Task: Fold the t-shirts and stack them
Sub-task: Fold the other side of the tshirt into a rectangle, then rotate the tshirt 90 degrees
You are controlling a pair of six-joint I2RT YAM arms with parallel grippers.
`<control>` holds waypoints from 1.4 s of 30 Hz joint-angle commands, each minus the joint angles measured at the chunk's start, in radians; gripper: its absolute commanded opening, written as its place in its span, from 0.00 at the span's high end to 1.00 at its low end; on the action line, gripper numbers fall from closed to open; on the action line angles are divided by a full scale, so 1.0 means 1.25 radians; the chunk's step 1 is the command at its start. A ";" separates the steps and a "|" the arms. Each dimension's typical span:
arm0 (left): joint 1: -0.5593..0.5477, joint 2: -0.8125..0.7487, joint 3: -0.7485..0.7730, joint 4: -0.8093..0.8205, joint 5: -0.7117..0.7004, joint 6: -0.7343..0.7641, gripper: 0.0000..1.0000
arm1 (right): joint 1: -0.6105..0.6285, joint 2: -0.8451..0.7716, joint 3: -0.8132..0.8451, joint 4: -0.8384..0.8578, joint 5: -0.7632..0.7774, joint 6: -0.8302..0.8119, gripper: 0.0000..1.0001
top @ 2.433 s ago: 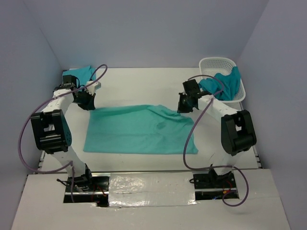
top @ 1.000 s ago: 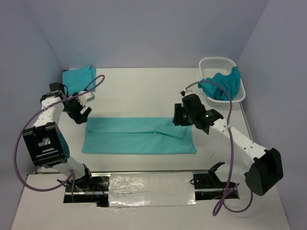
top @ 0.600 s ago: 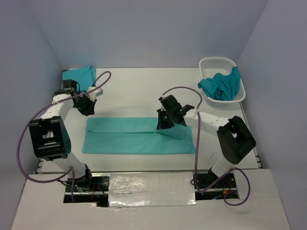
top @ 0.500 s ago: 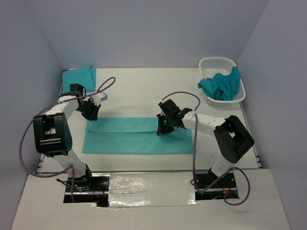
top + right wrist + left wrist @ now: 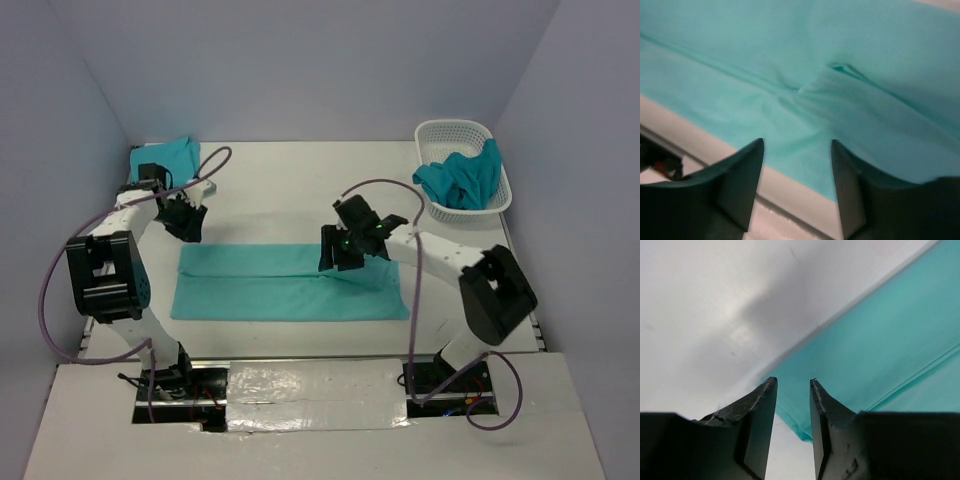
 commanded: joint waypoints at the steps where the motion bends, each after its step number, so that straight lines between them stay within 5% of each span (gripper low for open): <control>1: 0.012 -0.065 0.096 -0.048 0.143 -0.041 0.55 | -0.018 -0.163 0.029 -0.108 0.011 0.021 0.33; 6: 0.008 0.009 0.138 0.005 -0.027 -0.109 0.43 | -0.131 -0.289 -0.149 -0.272 -0.010 0.095 0.29; 11: 0.003 0.136 0.146 -0.011 -0.110 -0.094 0.25 | -0.254 -0.375 -0.339 -0.186 -0.058 0.122 0.30; 14: 0.002 0.151 0.093 0.041 -0.171 -0.098 0.23 | -0.258 -0.335 -0.366 -0.162 -0.036 0.140 0.30; 17: 0.002 0.136 0.051 0.093 -0.203 -0.104 0.30 | -0.270 -0.334 -0.413 -0.118 -0.015 0.163 0.31; 23: 0.001 0.122 -0.010 0.117 -0.179 -0.078 0.60 | -0.302 -0.330 -0.429 -0.114 0.038 0.178 0.33; 26: -0.001 0.118 -0.035 0.102 -0.151 -0.070 0.82 | -0.319 -0.301 -0.388 -0.100 0.054 0.168 0.46; 27: -0.001 0.113 -0.041 0.097 -0.150 -0.066 0.97 | -0.328 -0.275 -0.377 -0.090 0.055 0.165 0.62; 30: -0.001 0.085 -0.069 0.087 -0.151 -0.049 1.00 | -0.346 -0.175 -0.297 -0.064 0.066 0.139 0.89; 32: 0.004 0.060 -0.090 0.069 -0.149 -0.038 1.00 | -0.347 -0.075 -0.199 -0.063 0.077 0.100 0.97; 42: 0.008 -0.008 -0.126 0.001 -0.101 -0.044 1.00 | -0.334 0.429 0.484 -0.228 0.111 -0.013 1.00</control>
